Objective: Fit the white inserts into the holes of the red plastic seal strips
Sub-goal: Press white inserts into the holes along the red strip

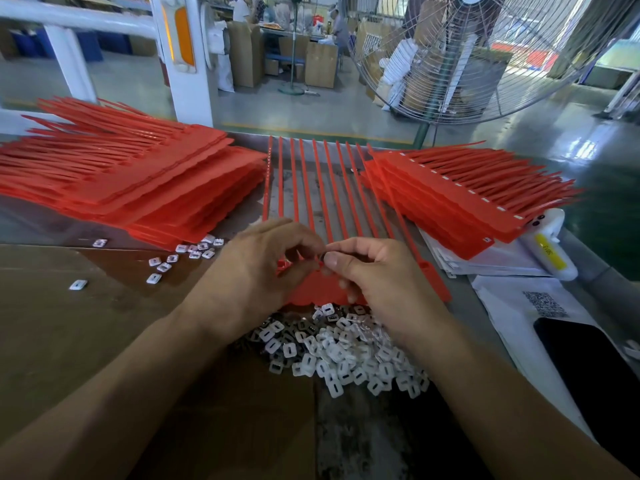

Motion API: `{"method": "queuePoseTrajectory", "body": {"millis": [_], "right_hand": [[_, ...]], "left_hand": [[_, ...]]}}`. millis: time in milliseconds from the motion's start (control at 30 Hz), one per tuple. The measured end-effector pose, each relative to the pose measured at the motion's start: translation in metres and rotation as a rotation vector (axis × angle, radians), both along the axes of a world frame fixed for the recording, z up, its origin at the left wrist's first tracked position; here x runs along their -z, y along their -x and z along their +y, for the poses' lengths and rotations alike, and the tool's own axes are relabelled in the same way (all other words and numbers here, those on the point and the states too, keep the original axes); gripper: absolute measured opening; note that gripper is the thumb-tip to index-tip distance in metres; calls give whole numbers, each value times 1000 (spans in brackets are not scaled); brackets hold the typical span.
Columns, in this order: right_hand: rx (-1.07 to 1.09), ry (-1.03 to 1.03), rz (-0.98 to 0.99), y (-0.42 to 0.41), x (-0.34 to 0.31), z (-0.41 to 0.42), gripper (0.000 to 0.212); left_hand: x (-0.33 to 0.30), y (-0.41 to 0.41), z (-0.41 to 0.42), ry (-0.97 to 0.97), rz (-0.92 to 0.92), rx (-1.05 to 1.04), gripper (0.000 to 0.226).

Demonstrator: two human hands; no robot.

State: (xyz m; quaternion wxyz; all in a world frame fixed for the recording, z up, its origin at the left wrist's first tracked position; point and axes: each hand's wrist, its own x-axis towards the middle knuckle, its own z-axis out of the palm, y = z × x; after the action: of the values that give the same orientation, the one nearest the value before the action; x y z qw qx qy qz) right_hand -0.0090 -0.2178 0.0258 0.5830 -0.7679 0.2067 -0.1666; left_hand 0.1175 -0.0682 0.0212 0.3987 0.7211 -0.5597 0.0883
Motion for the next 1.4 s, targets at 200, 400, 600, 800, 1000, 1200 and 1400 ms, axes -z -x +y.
{"method": "queuePoseTrajectory", "body": {"millis": [200, 400, 600, 800, 1000, 1200, 1400], "right_hand": [[-35, -79, 16, -1, -1, -1, 9], [-7, -24, -2, -1, 1, -1, 6], [-43, -6, -43, 0, -1, -1, 14], [-57, -71, -48, -2, 0, -3, 11], [-7, -82, -71, -3, 1, -3, 15], [-27, -130, -74, -3, -1, -2, 13], [-44, -100, -63, -3, -1, -2, 14]], "left_hand": [[1, -2, 2, -7, -55, 6, 16], [2, -1, -1, 34, -58, -9, 13], [5, 0, -4, 61, 6, -50, 11], [4, 2, -6, 72, 41, -33, 10], [5, 3, -7, 91, 99, -67, 17], [2, 4, -5, 77, 42, -81, 13], [1, 4, -2, 74, -38, -78, 12]]}}
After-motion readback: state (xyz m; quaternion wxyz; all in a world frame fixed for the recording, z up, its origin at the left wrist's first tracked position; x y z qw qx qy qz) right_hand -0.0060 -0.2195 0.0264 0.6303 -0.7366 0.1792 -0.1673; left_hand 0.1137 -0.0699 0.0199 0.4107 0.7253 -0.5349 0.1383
